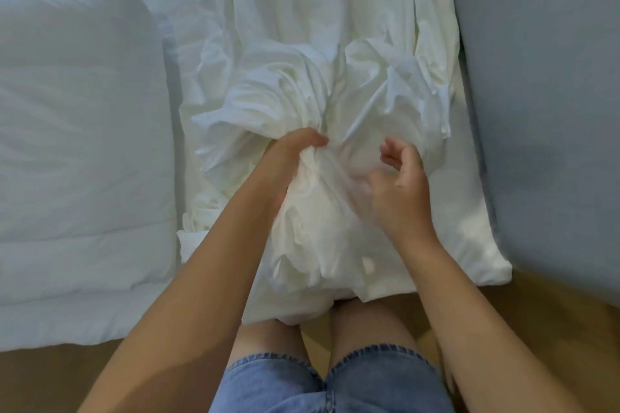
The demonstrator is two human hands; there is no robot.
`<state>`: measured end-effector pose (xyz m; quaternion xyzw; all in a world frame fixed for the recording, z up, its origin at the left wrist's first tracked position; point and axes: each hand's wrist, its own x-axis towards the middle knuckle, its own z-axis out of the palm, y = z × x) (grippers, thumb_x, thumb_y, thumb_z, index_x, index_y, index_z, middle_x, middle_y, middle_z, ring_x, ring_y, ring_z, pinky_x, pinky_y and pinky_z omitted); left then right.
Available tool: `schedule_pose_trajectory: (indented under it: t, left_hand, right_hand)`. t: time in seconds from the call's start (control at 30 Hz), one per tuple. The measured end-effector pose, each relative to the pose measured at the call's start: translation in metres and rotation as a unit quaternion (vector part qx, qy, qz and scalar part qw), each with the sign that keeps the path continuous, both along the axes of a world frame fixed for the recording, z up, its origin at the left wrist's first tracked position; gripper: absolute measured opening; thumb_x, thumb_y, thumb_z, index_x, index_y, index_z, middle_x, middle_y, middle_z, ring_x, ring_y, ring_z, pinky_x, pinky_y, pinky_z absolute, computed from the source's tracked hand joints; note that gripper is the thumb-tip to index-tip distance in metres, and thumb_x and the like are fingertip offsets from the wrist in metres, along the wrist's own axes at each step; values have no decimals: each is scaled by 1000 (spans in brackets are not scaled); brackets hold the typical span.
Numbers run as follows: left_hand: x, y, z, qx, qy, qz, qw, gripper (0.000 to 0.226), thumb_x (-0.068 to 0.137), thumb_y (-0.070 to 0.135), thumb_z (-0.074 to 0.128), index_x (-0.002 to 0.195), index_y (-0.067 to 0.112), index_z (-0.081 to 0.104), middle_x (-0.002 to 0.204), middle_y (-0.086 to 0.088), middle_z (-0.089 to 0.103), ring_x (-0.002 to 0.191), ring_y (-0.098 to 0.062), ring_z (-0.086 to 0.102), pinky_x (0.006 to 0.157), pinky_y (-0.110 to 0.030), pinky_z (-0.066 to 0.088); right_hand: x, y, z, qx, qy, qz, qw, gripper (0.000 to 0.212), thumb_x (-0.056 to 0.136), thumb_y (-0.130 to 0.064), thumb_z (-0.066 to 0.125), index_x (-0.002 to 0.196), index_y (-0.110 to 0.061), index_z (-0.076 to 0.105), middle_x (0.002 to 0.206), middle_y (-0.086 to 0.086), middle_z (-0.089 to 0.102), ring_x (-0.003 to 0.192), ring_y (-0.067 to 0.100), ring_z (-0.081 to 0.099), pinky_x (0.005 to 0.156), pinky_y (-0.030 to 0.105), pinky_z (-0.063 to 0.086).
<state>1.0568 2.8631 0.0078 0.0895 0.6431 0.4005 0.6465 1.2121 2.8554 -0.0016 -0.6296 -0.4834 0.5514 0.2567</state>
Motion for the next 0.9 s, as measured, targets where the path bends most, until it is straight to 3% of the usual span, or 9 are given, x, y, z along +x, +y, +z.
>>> schedule_pose_trajectory:
  t: [0.1,0.23,0.33,0.4,0.47,0.57,0.63,0.77,0.9]
  left_hand:
    - [2,7,8,-6,-9,-47,999,39,48,4,60,86,-1,63,65,-9,63,58,-20,61,61,-26,50]
    - [-21,9,17,31,-42,-31,998,10,48,2,55,47,9,63,46,-3,58,43,-14,58,45,-17,46]
    - [-32,16,19,40,-16,-32,999,11,56,3,58,50,10,64,51,-4,59,49,-16,60,49,-18,48]
    - [-29,18,14,3,29,-69,997,9,54,5,59,51,11,65,52,-5,58,48,-16,59,49,-20,48]
    - [-21,17,9,-26,62,-108,992,6,53,10,61,50,14,66,50,-3,59,46,-16,59,49,-22,49]
    - [-12,16,2,-27,28,-105,994,21,55,8,62,75,7,69,64,-8,66,57,-21,65,56,-27,54]
    - [-7,16,1,0,-6,-97,995,25,59,6,61,82,7,70,71,-10,69,64,-23,68,61,-30,56]
    - [2,15,5,67,-18,-51,996,13,61,5,63,60,12,73,62,-6,68,58,-18,67,55,-25,53]
    - [4,14,6,77,0,12,997,12,60,2,64,58,11,72,62,-8,68,57,-20,67,54,-26,53]
  right_hand:
    - [24,19,-27,-33,-124,-77,989,57,86,-18,62,137,-9,38,135,6,36,126,21,39,102,26,36]
    - [41,35,-48,-76,-134,-187,970,75,81,-26,71,140,-4,31,140,13,34,129,29,35,107,37,34]
    - [28,42,-48,-109,35,-111,987,29,87,-16,66,114,-11,56,109,3,60,98,13,60,78,13,49]
    - [10,46,-41,-65,42,-60,995,11,91,-13,60,101,-10,64,89,-4,64,85,10,61,61,9,45]
    - [-6,52,-31,-47,72,-41,995,8,91,-16,59,86,-15,65,78,-10,64,76,3,61,60,10,44]
    - [-26,60,-16,-64,146,-22,987,10,92,-19,57,86,-20,65,88,-6,69,84,4,65,78,19,51]
    - [-37,63,-6,-33,119,6,992,12,94,-21,54,93,-17,65,90,-4,68,86,7,65,79,22,51]
    - [-49,65,9,83,-24,45,995,20,95,-23,49,81,-12,57,71,-8,56,78,20,60,69,25,46]
    - [-51,71,14,112,-65,88,988,23,94,-25,51,92,-5,62,85,5,64,84,27,61,75,37,50]
